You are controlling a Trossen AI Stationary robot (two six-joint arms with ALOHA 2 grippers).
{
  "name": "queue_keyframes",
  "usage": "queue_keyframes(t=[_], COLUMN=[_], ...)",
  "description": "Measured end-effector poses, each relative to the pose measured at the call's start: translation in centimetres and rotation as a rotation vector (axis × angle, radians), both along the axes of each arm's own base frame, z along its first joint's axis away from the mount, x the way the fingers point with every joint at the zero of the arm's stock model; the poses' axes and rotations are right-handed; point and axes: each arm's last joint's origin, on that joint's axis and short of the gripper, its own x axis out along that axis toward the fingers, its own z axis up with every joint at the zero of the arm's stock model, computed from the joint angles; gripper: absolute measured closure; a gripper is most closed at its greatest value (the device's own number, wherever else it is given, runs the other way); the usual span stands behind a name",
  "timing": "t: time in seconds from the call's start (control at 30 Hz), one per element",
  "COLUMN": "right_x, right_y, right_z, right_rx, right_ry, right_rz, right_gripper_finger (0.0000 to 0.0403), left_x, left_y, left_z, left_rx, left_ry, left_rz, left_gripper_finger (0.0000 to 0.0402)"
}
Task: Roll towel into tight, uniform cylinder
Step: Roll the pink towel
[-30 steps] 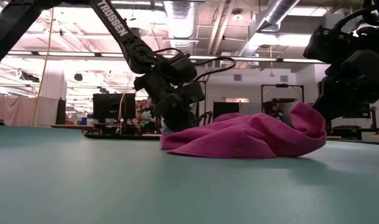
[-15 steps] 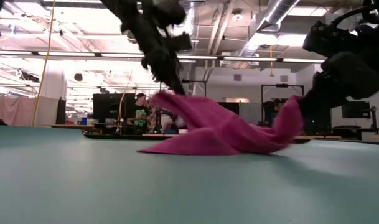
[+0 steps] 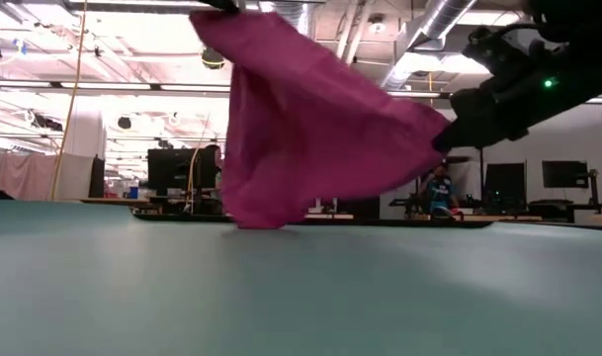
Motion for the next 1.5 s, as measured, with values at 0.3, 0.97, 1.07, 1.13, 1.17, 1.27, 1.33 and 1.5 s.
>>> queue_keyframes(t=[0.3, 0.97, 1.07, 1.13, 1.17, 1.27, 1.33, 1.5], right_x=[0.4, 0.0, 0.0, 0.0, 0.0, 0.0, 0.0, 0.0], right_y=[1.6, 3.1, 3.1, 3.1, 3.1, 3.1, 3.1, 3.1], right_z=[0.7, 0.4, 0.3, 0.3, 0.3, 0.3, 0.3, 0.3], right_rx=[-0.021, 0.076, 0.073, 0.073, 0.073, 0.073, 0.073, 0.092], right_ry=[0.017, 0.085, 0.093, 0.093, 0.093, 0.093, 0.093, 0.102], right_rz=[0.118, 0.290, 0.290, 0.290, 0.290, 0.290, 0.291, 0.309], right_gripper_finger=[0.0394, 0.0394, 0.0394, 0.0394, 0.0394, 0.0394, 0.0394, 0.0394], left_x=[-2.7, -6.0, -6.3, -6.1, -5.8, -4.8, -4.2, -3.5], left_y=[-4.5, -11.7, -12.4, -12.4, -12.4, -11.9, -11.3, -8.8], left_z=[-11.5, -25.0, -24.9, -24.1, -23.5, -20.9, -19.3, -16.8], left_rx=[-0.237, -0.894, -0.911, -0.817, -0.741, -0.447, -0.280, -0.366], left_ry=[0.115, 0.133, 0.144, 0.120, 0.099, 0.035, 0.061, 0.240], left_rz=[-0.152, -0.479, -0.484, -0.445, -0.431, -0.370, -0.336, -0.255], left_gripper_finger=[0.0401, 0.0312, 0.0302, 0.0301, 0.0302, 0.0303, 0.0300, 0.0287])
